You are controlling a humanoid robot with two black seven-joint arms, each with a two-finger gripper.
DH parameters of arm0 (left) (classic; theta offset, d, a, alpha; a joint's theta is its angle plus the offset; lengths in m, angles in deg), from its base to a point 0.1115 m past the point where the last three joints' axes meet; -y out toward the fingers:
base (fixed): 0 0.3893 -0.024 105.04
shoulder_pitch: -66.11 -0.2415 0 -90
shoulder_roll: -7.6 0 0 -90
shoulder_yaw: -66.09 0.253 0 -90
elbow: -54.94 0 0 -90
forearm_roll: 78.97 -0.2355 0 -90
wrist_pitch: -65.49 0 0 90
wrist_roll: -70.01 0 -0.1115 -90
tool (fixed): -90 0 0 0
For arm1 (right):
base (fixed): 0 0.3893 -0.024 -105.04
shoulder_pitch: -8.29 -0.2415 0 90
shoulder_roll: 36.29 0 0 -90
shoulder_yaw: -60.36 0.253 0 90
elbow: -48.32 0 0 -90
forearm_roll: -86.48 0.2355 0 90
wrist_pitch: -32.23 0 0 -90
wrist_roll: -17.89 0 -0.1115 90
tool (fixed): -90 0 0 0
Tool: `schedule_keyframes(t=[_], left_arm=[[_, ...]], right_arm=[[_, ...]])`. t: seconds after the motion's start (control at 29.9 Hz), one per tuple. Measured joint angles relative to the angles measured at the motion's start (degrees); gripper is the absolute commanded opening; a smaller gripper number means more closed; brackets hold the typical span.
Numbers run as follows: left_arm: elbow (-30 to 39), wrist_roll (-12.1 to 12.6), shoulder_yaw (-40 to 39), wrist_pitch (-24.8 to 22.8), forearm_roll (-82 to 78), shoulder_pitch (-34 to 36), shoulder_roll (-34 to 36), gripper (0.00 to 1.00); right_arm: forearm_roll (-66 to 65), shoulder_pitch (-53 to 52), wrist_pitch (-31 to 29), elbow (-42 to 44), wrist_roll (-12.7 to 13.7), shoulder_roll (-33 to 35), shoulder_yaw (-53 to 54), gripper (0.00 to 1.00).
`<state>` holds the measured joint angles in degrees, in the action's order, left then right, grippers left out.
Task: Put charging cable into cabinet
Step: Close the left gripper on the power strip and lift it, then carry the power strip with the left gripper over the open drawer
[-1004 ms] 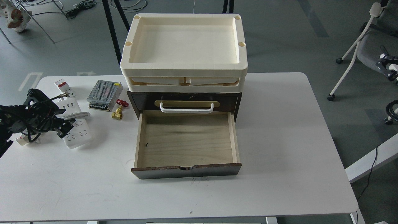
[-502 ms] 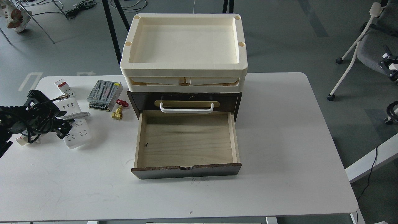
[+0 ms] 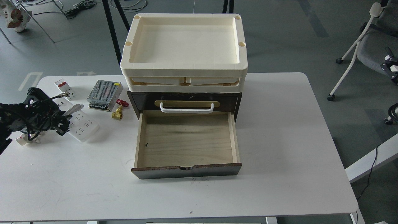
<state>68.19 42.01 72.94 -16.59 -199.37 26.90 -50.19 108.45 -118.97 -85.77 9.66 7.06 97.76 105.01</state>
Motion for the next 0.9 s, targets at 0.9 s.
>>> schedule_keyframes(t=[0.9], left_arm=[[67.2,0.0,-1.8,-18.4,24.0,4.8,49.9,0.00]], right_arm=[[0.1,1.3,0.0,0.5,-1.7,-0.2,0.0,1.00]])
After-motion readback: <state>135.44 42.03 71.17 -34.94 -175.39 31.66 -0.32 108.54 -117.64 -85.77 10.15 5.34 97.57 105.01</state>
